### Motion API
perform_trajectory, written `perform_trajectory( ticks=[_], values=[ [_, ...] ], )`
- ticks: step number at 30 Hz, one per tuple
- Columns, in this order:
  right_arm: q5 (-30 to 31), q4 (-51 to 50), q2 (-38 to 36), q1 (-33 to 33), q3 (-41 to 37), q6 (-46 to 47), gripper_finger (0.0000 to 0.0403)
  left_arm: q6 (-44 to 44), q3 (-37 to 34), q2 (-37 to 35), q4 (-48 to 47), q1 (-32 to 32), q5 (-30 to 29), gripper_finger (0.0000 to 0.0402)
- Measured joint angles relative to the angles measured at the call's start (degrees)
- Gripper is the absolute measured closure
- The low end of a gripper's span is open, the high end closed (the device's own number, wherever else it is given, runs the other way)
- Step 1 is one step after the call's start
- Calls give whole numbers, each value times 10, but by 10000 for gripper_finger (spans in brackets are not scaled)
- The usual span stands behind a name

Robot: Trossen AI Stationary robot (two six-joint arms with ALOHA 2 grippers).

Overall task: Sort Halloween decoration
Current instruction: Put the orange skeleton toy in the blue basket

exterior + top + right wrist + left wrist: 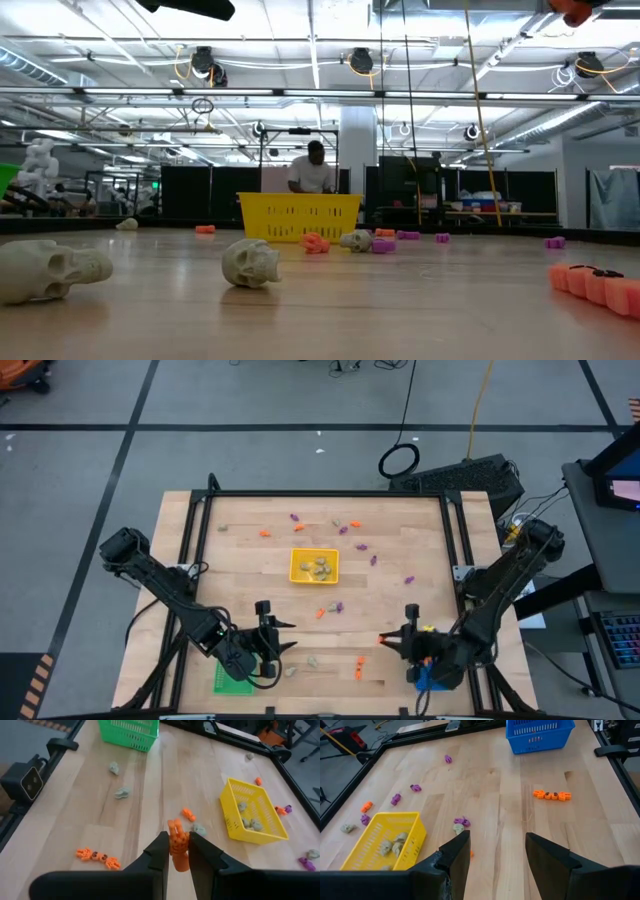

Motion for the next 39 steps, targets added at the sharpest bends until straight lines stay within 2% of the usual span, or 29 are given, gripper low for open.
perform_trajectory(
  ticks=[5,12,18,29,39],
  values=[
    [1,87,-54,0,-90,-15,360,0,0,0,0,0,0,212],
    [1,363,-84,-9,-238,-75,360,0,0,0,0,0,0,212],
    [0,520,-84,-16,-296,-101,360,5,0,0,9,1,-3,212],
    [-1,638,-84,-16,-304,-165,360,1,0,0,11,21,-4,212],
    [-1,669,-66,-16,-304,-187,360,0,0,6,12,23,-4,212]
  ],
)
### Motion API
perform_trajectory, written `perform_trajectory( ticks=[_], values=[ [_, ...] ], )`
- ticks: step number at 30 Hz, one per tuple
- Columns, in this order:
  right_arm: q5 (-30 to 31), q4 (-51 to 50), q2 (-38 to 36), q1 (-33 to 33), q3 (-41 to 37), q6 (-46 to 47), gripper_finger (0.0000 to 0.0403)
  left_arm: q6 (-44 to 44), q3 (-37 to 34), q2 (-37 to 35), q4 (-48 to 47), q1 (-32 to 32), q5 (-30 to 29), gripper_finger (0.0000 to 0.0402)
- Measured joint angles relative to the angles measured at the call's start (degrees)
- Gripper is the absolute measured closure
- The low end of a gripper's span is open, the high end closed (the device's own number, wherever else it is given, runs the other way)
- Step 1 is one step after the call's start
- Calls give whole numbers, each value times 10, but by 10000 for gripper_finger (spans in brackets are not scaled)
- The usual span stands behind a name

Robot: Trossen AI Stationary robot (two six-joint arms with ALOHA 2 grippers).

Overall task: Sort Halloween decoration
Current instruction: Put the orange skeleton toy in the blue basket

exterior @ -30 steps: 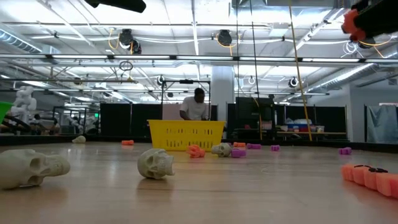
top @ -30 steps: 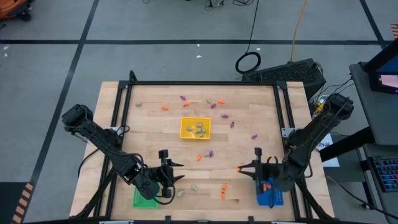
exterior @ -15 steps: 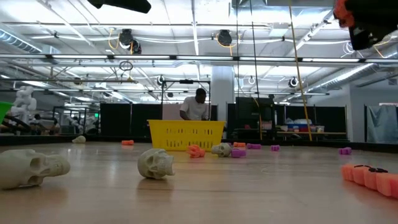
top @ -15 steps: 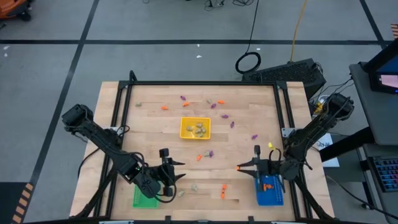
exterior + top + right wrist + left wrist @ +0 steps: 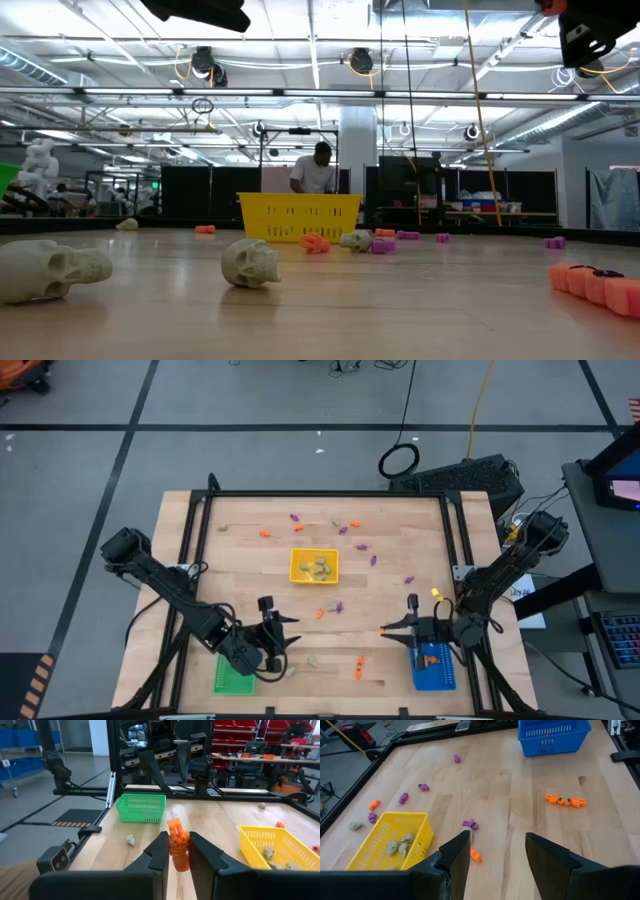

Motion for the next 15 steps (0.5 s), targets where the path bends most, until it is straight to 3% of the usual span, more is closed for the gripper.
perform_trajectory(
  ticks=[15],
  values=[
    [0,2,5,1,0,-91,359,0,0,0,0,0,0,212]
  ],
)
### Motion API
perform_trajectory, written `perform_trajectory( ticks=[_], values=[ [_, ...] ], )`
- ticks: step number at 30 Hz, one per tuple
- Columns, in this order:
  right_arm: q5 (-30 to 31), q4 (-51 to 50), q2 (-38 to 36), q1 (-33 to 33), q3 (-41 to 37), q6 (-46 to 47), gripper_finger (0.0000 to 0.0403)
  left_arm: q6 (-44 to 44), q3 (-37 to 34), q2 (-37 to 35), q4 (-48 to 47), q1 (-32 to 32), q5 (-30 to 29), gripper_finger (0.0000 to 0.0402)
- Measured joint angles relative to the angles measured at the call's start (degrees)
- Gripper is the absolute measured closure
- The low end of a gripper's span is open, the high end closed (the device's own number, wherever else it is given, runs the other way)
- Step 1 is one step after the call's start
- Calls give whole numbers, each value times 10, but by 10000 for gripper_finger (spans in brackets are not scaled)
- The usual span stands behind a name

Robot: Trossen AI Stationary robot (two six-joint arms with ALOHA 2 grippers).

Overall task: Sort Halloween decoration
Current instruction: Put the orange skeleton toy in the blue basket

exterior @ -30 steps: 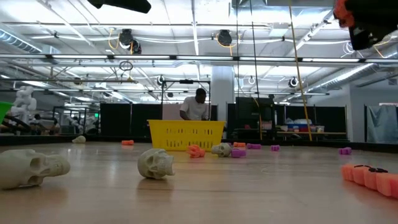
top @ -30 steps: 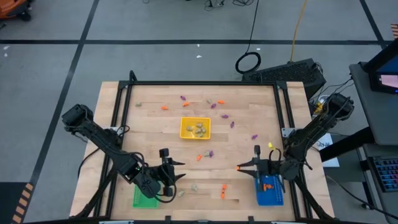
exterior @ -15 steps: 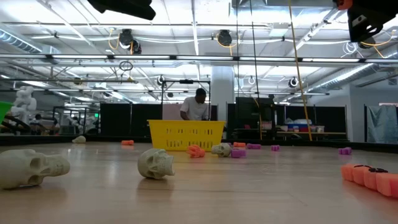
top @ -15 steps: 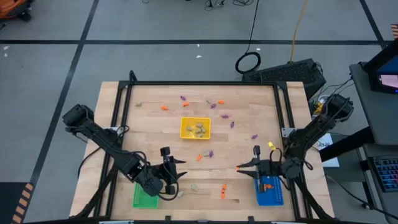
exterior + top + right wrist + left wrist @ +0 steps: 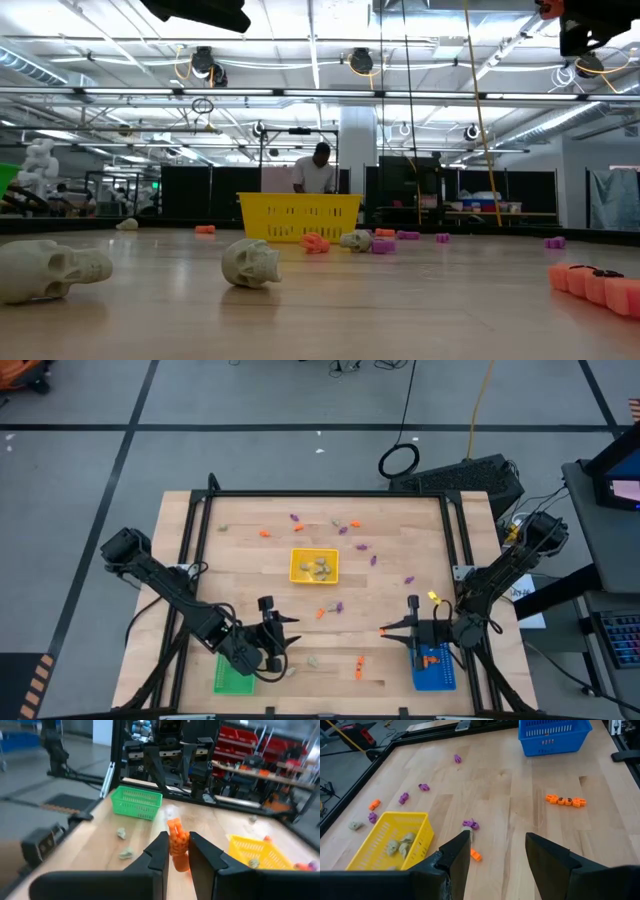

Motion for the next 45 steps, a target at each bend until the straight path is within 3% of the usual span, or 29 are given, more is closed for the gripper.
perform_trajectory(
  ticks=[8,15,37,45],
  values=[
    [0,-6,0,0,0,-166,359,0,0,0,0,0,0,212],
    [0,-6,0,0,0,-210,359,0,0,0,0,0,0,212],
    [2,-6,0,0,0,-210,360,0,0,0,-1,0,0,212],
    [2,-6,0,0,0,-98,360,0,0,0,-1,0,0,212]
  ],
)
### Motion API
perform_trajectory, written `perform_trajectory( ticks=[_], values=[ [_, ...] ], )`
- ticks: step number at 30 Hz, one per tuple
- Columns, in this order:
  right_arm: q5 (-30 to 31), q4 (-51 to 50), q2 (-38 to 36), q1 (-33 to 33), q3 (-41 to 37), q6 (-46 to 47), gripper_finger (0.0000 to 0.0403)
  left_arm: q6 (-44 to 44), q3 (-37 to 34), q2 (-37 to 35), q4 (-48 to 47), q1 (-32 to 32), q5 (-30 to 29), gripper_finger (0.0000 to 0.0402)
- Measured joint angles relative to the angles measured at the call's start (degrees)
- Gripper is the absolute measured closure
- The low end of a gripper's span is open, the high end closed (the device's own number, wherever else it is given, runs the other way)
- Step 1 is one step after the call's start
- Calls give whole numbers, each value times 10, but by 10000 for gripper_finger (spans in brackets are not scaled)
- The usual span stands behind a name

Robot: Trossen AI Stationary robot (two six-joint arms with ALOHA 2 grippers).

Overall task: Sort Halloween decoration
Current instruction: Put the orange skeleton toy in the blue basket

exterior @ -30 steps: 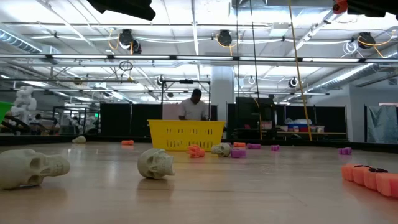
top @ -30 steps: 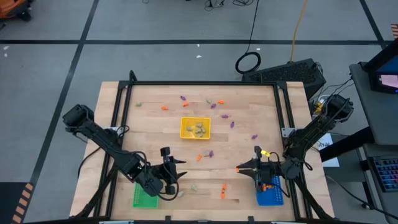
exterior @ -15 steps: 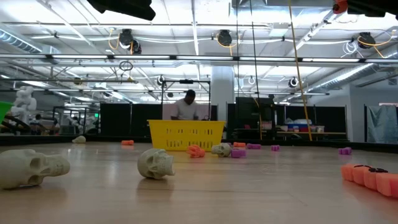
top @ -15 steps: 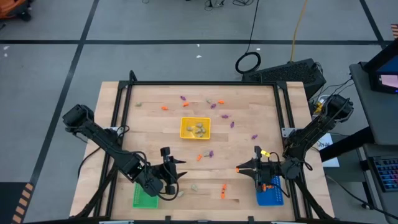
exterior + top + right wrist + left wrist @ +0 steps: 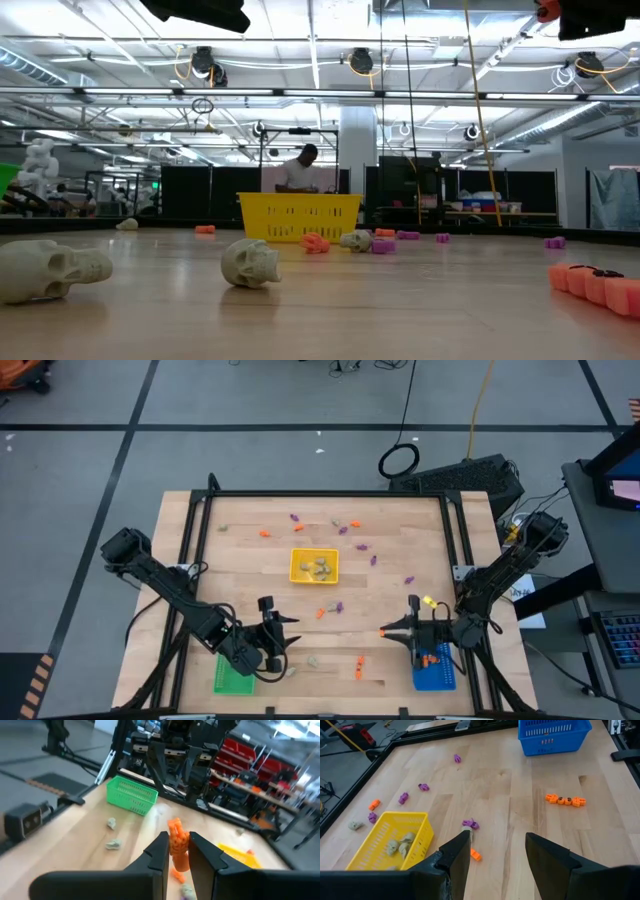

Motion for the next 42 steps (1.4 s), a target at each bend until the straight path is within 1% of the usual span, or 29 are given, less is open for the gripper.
perform_trajectory(
  ticks=[7,15,23,27,29,33,42],
  values=[
    [0,0,0,0,0,141,360,0,0,0,0,0,0,212],
    [0,0,0,0,0,266,360,0,0,0,0,0,0,212],
    [-2,0,0,0,0,450,360,0,0,0,0,0,0,212],
    [-2,0,0,0,0,516,360,0,0,0,0,0,0,212],
    [-2,0,0,0,0,530,360,0,0,0,0,0,0,212],
    [-2,0,0,0,0,527,360,0,0,0,0,0,0,212],
    [-2,0,0,0,0,439,360,0,0,0,0,0,0,212]
  ],
)
